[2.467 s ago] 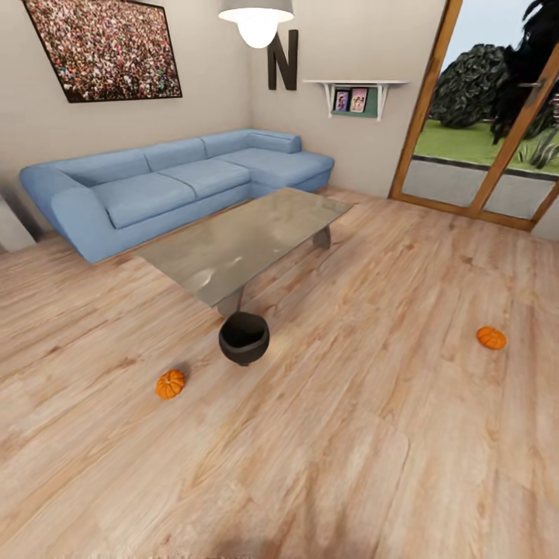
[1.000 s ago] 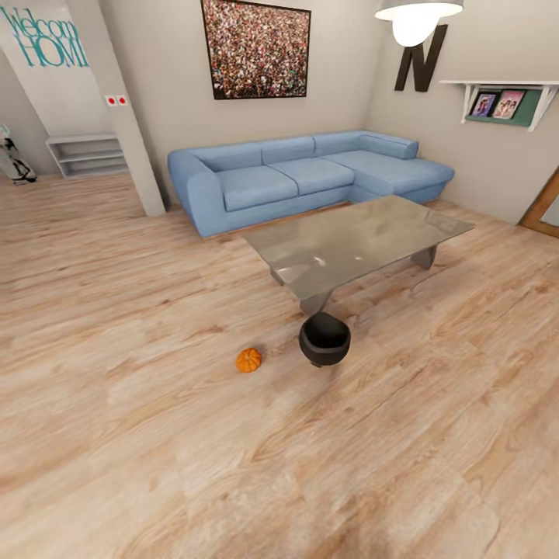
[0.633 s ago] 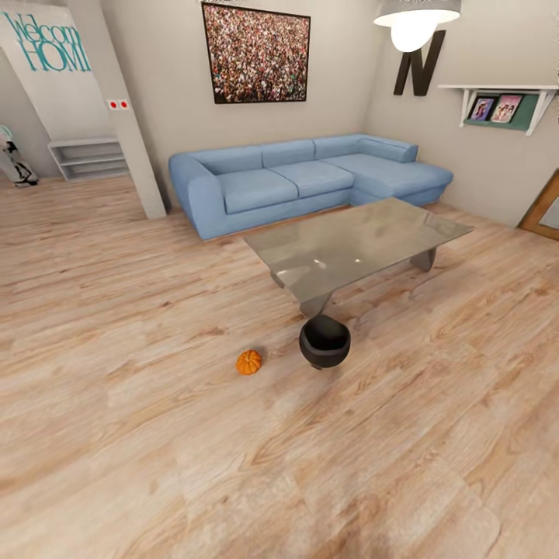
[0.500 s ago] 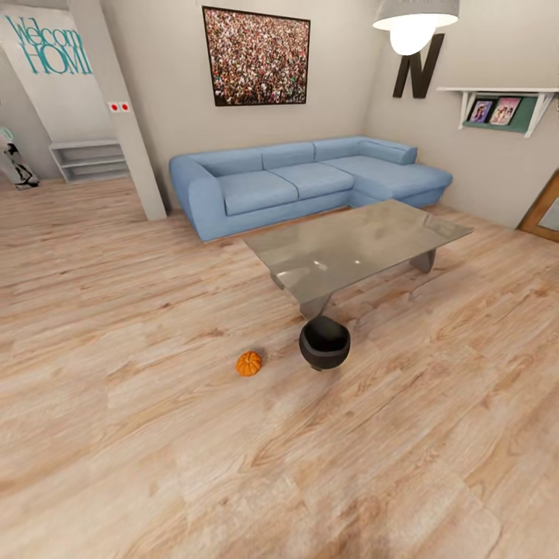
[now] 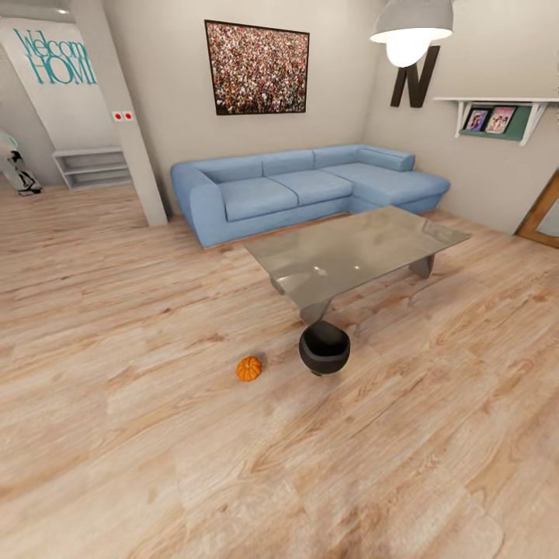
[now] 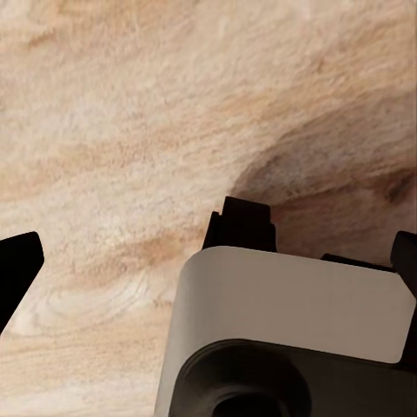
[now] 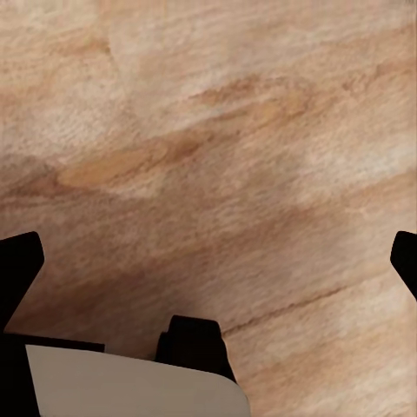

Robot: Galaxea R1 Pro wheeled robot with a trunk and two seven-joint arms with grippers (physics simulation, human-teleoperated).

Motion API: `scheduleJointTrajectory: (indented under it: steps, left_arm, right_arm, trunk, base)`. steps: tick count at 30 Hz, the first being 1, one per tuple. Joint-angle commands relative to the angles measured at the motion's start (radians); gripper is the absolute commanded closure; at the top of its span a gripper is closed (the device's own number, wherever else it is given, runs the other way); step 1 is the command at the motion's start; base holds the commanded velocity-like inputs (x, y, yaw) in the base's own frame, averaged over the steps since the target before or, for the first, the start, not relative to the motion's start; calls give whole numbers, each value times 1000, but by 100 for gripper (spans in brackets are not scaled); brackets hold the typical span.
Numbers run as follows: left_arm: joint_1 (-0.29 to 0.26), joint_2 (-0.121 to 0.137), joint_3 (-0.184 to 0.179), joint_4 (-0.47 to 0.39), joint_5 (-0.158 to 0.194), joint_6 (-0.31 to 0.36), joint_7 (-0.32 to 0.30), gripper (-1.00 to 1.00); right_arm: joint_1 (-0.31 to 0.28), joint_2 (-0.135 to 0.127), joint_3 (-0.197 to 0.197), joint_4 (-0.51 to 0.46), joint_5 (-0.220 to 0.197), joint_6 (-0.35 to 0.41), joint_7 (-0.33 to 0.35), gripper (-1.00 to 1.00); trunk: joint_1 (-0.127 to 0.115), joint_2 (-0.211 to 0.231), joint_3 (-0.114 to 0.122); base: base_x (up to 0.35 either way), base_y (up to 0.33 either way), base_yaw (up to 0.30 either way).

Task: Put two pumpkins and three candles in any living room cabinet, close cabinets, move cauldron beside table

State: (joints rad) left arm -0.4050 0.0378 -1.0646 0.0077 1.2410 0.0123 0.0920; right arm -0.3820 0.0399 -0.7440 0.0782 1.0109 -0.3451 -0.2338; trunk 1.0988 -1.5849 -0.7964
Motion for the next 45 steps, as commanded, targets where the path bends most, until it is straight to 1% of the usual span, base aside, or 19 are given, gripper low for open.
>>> scheduleJointTrajectory:
  steps: [1, 20, 28, 45]
  left_arm:
    - [0, 0, 0, 0, 0, 0, 0, -100]
    - [0, 0, 0, 0, 0, 0, 0, -100]
    - [0, -1, 0, 0, 0, 0, 0, -100]
    - [0, 0, 0, 0, 0, 0, 0, -100]
  right_arm:
    - [0, 0, 0, 0, 0, 0, 0, -100]
    - [0, 0, 0, 0, 0, 0, 1, -100]
    - [0, -1, 0, 0, 0, 0, 1, -100]
    - [0, -2, 0, 0, 0, 0, 1, -100]
  trunk:
    - [0, 0, 2]
    - [0, 0, 31]
    - [0, 0, 36]
    - [0, 0, 63]
  base:
    - [0, 0, 0]
    - [0, 0, 0]
    - [0, 0, 0]
    - [0, 0, 0]
